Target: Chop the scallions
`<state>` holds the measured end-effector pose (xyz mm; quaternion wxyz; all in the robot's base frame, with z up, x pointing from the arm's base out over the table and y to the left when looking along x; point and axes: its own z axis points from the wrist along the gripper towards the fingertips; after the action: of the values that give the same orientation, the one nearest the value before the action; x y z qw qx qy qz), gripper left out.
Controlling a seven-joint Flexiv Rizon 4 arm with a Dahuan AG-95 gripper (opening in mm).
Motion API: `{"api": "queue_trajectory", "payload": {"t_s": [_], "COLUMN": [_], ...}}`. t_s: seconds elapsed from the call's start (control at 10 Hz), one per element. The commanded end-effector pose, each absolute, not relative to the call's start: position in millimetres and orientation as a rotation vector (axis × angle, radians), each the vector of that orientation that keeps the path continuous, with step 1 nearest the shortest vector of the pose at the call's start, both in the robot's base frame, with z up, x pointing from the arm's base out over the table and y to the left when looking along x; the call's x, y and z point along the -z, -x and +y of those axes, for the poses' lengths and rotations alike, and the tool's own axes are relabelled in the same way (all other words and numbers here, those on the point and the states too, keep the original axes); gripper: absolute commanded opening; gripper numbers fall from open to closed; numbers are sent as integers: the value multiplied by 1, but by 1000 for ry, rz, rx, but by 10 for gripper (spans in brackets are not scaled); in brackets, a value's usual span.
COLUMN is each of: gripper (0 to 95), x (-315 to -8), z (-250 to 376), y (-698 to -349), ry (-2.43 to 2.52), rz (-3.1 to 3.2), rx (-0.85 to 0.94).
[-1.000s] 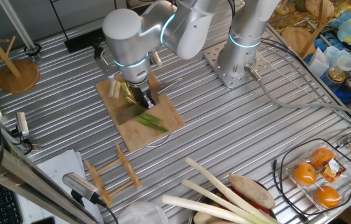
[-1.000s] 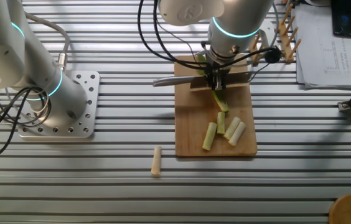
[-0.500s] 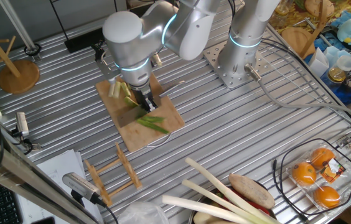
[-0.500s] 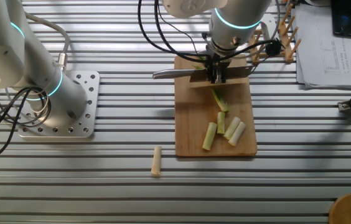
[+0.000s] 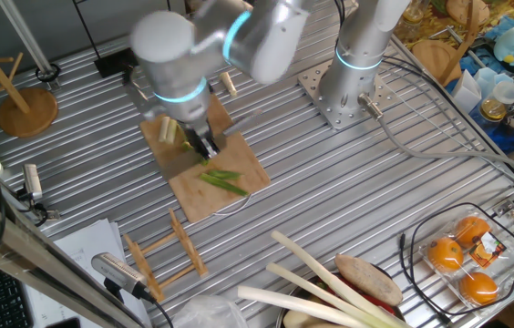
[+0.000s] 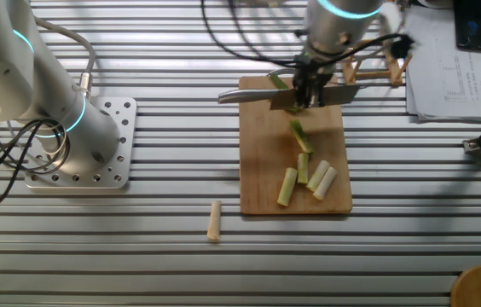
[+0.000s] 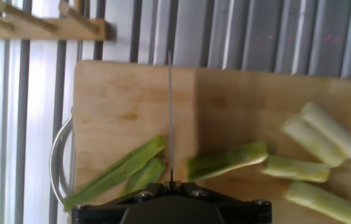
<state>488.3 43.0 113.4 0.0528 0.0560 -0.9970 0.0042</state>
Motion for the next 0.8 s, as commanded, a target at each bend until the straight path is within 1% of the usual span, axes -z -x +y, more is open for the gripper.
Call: {"api": "queue_trajectory", "payload": {"t_s": [0.1,0.4,0.8], "gripper": [0,0,0], "x": [-137,-153,-176], "z": [36,44,71], "y": [-482,-473,-505], "ry": [-202,-190,-193], "rz": [-3056,-3084,-3076], "rx": [18,36,39]}}
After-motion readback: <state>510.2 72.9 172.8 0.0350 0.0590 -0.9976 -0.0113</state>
